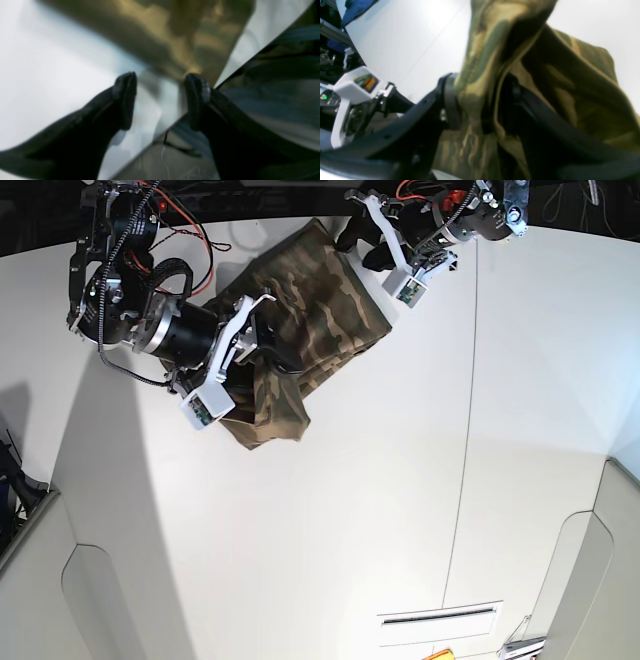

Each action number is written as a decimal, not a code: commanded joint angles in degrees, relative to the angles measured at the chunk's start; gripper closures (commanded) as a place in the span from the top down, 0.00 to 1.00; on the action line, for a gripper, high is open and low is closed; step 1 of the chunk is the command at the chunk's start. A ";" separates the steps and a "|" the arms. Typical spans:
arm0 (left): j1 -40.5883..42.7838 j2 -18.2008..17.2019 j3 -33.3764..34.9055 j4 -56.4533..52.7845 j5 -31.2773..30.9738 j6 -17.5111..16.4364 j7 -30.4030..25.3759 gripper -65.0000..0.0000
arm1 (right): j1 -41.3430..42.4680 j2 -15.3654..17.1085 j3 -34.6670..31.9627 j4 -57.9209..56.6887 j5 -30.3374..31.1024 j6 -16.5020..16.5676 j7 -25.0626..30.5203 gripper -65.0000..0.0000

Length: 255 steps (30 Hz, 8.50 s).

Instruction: Fold the T-shirt properly

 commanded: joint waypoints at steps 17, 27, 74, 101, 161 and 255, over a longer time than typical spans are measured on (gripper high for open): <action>-9.97 3.04 2.67 -9.60 0.00 2.86 -2.99 0.53 | -2.38 -0.09 -7.32 0.85 6.19 0.24 1.11 0.37; -10.23 2.97 2.54 -9.60 0.02 2.82 -2.38 0.53 | -1.90 -0.07 -8.13 1.40 3.10 0.22 3.93 0.37; -10.08 2.97 2.54 -9.57 -3.45 2.80 -0.55 0.53 | 0.96 9.44 -16.22 -6.47 -18.14 -2.14 15.45 0.00; -10.58 2.97 2.54 -9.55 -5.81 1.07 -1.33 0.53 | 1.77 4.57 -21.81 -2.97 -14.86 -6.38 13.70 0.47; -10.58 2.97 2.54 -9.55 -5.88 0.63 -0.83 0.53 | 4.46 7.08 -24.39 -12.35 -29.03 -9.70 14.78 0.00; -11.26 4.76 3.06 -5.90 -1.81 -1.49 -6.88 0.00 | 4.74 1.57 -15.76 -4.48 -3.98 -3.41 10.43 0.00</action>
